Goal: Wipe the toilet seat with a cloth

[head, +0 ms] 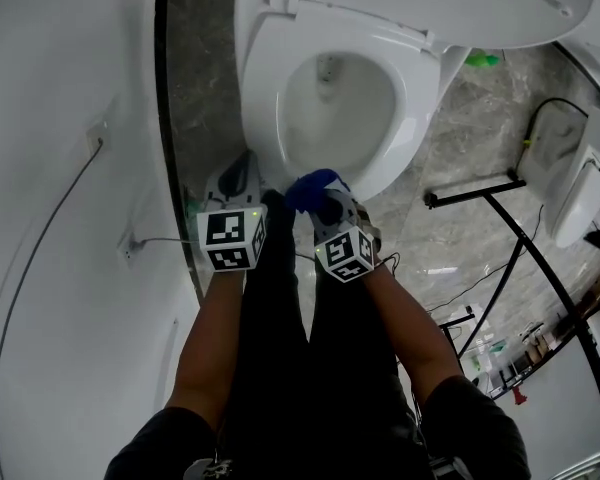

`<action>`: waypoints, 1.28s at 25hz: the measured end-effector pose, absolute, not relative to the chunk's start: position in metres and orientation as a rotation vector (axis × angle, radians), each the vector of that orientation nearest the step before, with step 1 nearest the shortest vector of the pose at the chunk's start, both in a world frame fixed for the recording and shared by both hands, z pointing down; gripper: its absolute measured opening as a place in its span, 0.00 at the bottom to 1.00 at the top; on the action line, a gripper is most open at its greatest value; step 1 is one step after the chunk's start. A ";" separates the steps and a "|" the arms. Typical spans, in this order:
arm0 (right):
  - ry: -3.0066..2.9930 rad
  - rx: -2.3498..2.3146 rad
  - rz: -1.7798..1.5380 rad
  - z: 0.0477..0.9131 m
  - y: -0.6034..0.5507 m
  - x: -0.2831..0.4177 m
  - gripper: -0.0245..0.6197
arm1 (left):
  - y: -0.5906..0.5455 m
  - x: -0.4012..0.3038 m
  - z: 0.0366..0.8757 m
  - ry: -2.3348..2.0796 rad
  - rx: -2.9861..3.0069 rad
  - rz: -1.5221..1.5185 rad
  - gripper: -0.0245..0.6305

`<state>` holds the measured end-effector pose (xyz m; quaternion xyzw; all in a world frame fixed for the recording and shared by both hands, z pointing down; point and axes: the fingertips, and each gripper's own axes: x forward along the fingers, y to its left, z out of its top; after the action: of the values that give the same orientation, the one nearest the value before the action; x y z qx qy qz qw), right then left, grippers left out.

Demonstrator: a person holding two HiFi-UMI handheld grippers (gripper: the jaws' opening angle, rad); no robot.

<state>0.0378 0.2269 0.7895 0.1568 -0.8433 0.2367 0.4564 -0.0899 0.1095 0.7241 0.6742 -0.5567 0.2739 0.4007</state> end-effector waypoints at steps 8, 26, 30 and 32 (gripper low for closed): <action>-2.109 0.361 0.585 0.790 0.214 -0.001 0.17 | 0.112 -0.105 0.721 -1.421 1.703 0.674 0.05; -2.252 0.459 0.478 0.787 0.066 -0.073 0.17 | 0.117 -0.113 0.721 -1.446 1.665 0.641 0.05; -2.277 0.514 0.465 0.785 0.019 -0.072 0.17 | 0.111 -0.110 0.719 -1.438 1.681 0.639 0.05; -2.278 0.540 0.455 0.784 0.000 -0.070 0.17 | 0.106 -0.109 0.720 -1.430 1.700 0.651 0.05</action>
<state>-0.0699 0.0003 0.7842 0.2103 -0.8876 0.1773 0.3695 -0.1092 0.1063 0.7198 0.6724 -0.5659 0.2574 0.4017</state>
